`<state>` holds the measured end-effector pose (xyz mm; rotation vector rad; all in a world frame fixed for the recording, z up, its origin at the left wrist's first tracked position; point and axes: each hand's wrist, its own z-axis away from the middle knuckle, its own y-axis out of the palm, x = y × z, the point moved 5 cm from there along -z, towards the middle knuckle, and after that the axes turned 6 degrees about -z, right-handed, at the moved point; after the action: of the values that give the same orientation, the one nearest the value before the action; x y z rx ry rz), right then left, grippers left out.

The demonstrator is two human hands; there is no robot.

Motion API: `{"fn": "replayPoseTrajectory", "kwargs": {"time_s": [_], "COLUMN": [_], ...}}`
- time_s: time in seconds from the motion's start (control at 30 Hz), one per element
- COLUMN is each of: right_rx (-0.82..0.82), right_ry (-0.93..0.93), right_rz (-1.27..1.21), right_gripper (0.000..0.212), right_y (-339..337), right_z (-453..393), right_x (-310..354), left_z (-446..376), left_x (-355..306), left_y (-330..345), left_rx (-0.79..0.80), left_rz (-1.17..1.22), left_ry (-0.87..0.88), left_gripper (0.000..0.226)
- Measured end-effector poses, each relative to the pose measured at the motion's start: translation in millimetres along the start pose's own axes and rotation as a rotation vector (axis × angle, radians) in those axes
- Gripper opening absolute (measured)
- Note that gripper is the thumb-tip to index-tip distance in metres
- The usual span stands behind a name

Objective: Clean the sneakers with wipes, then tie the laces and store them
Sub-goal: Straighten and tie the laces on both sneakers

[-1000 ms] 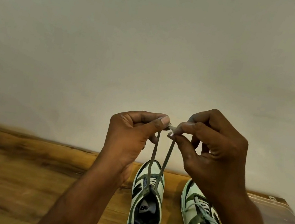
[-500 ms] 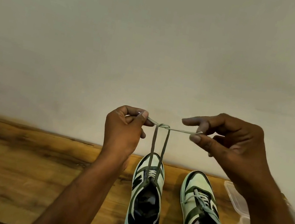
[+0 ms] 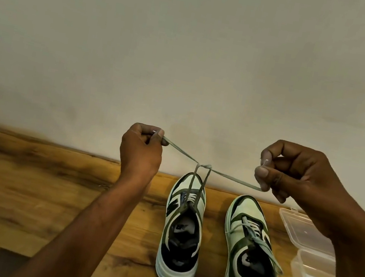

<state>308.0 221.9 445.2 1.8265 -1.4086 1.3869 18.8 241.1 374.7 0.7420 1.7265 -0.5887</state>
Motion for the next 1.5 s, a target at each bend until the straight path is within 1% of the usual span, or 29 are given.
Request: {"fn": "replayPoseTrajectory", "kwargs": {"time_s": [0.17,0.27,0.37,0.47,0.57,0.73,0.83,0.93,1.03,1.13,1.23,1.4,1.5], "right_rx": [0.035,0.03,0.014,0.016,0.018,0.031,0.067,0.084,0.087,0.084,0.07,-0.011,-0.037], "right_ry": [0.107,0.183,0.256,0.323,0.414,0.578,0.668,0.736,0.776,0.813,0.827,0.748,0.681], "right_rz": [0.022,0.058,0.101,0.17,0.216,0.296,0.367,0.424,0.487,0.573,0.65,0.764,0.77], "right_gripper": [0.014,0.012,0.019,0.025,0.019,0.017,0.013,0.012,0.01,0.006,0.007,0.011,0.013], "right_y": [-10.2,-15.7,-21.0,-25.3,-30.2,-43.5,-47.6,-51.8,-60.5,-69.3,-73.6,-73.0,-65.4], "right_z": [5.6,8.0,10.7,14.5,19.3,28.0,33.9,37.9,40.6,44.0,46.9,42.9,37.7], "right_x": [-13.1,-23.4,-34.5,-46.5,-59.6,-78.5,-88.8,-99.4,-111.8,-124.3,-134.3,-142.9,-142.3], "left_z": [-7.7,-7.2,-4.5,-5.3,-8.0,-17.6,-23.4,-28.9,-32.0,-33.2,-36.7,-41.1,-35.3], "left_x": [22.9,34.7,44.6,57.0,67.5,76.9,79.3,82.7,88.1,94.4,98.8,106.0,107.5], "left_y": [-10.6,-14.7,-19.6,-24.9,-32.5,-48.3,-56.5,-65.0,-72.0,-75.9,-77.6,-76.0,-70.5], "left_rx": [-0.065,-0.08,-0.085,-0.084,-0.1,-0.142,-0.121,-0.108,-0.106,-0.085,-0.056,0.035,0.111], "left_rz": [-0.102,-0.194,-0.304,-0.37,-0.432,-0.557,-0.676,-0.76,-0.812,-0.867,-0.929,-1.012,-1.082], "left_ry": [-0.01,0.002,0.027,0.008,-0.015,-0.087,-0.11,-0.117,-0.144,-0.172,-0.192,-0.202,-0.201], "left_gripper": [0.005,0.001,0.007,0.009,0.009,0.005,0.01,0.007,0.007,0.012,0.016,0.018,0.011]}}
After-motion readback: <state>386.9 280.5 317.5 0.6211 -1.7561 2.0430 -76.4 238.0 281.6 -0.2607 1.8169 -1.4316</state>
